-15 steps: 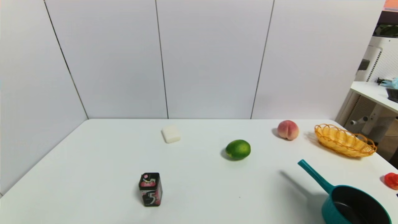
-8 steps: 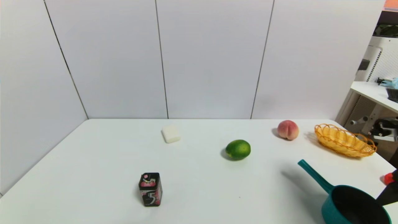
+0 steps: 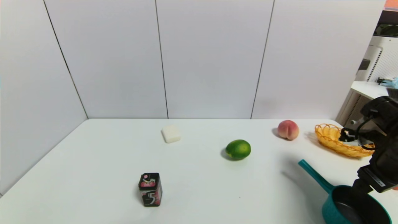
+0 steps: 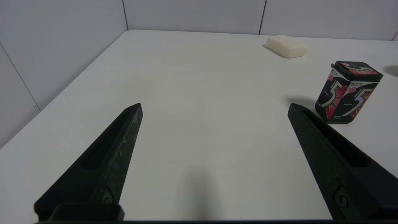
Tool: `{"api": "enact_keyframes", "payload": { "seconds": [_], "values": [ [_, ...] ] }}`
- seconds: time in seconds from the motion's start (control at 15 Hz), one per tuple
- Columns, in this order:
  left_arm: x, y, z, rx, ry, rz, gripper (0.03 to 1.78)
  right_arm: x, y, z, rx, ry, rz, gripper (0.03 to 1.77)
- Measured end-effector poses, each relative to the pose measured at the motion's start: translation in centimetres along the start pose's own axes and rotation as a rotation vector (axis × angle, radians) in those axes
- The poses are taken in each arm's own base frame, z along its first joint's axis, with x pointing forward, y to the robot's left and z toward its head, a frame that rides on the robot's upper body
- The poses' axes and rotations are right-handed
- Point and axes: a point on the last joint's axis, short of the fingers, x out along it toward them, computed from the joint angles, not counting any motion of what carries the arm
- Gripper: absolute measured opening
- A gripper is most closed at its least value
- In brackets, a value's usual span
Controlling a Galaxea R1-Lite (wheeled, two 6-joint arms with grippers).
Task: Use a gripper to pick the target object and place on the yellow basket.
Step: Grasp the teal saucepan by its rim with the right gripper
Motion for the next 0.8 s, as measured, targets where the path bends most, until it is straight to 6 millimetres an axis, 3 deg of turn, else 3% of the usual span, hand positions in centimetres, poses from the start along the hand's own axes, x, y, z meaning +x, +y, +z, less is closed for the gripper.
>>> {"api": "enact_keyframes", "payload": {
  "seconds": [0.33,0.6,0.8],
  "values": [
    [0.0,0.0,0.0,0.000,0.000,0.000,1.69,1.9,0.0,0.8,-0.010,0.055,0.016,1.69],
    [0.0,0.0,0.0,0.000,0.000,0.000,1.69,2.8,0.2,0.4,-0.026,0.099,0.029,1.06],
    [0.0,0.0,0.0,0.000,0.000,0.000,1.69,3.3,0.4,-0.1,-0.030,0.125,0.038,0.75]
  ]
}}
